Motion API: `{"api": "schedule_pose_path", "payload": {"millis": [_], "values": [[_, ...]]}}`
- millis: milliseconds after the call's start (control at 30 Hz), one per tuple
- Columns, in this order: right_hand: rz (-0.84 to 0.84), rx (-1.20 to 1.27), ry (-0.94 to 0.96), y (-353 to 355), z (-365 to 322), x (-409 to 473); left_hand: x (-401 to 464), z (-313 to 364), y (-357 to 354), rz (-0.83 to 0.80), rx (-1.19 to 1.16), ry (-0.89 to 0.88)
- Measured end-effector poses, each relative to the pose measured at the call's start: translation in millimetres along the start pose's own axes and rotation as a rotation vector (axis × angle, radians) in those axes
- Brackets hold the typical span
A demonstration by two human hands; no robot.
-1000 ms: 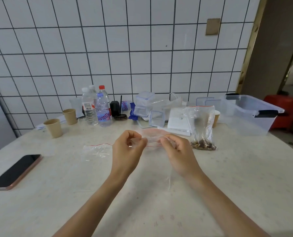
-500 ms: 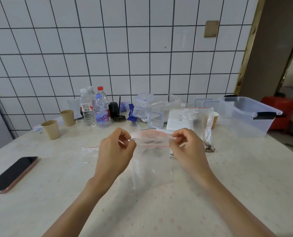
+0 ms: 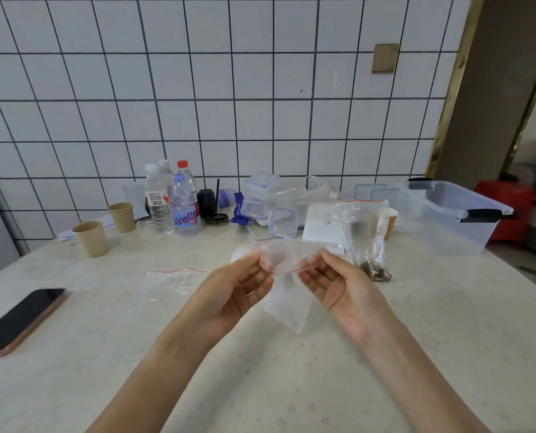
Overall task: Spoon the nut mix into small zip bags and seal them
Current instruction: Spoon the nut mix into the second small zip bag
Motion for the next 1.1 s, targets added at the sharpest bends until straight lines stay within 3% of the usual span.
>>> {"api": "schedule_pose_path", "payload": {"millis": [167,400,467,533,633,767,933,1100], "values": [[-0.001,0.031,-0.059,-4.7,2.2,0.4,4.3,-6.7,0.6,0.102,0.246,-0.047],[-0.209,-0.073,-0.012,-3.0,4.9,3.2,3.5,-4.3,-0.5,-0.109,-0.15,0.041],[-0.302,-0.159,0.014,-0.6,3.5,2.8,0.9,-4.6,-1.4,-0.139,-0.123,0.004],[-0.383,-0.313,0.055,1.0,3.3,0.6,-1.6,-4.3,-1.3,-0.095,0.08,-0.11],[-0.222,-0.413,0.096,1.0,6.4,-0.6,-2.5,-4.6,-0.7,0.074,0.367,-0.347],[0.009,-0.385,0.144,-3.0,15.1,0.6,-1.0,-10.5,-5.5,0.315,0.443,-0.537],[0.205,-0.447,0.238,-1.1,14.7,3.3,-2.6,-10.7,-7.0,0.478,0.41,-0.66],[0.218,-0.472,0.215,7.0,14.1,5.9,-2.3,-9.4,4.9,0.567,0.483,-0.659]]}}
Point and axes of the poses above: each hand's wrist, its own x-axis towards the middle knuckle, its own y-axis out of the back of the hand, z = x × y, the point moved 2 cm from there along x, towards the middle knuckle, and after that the axes turned 14 degrees about y, right-handed, at the moved point
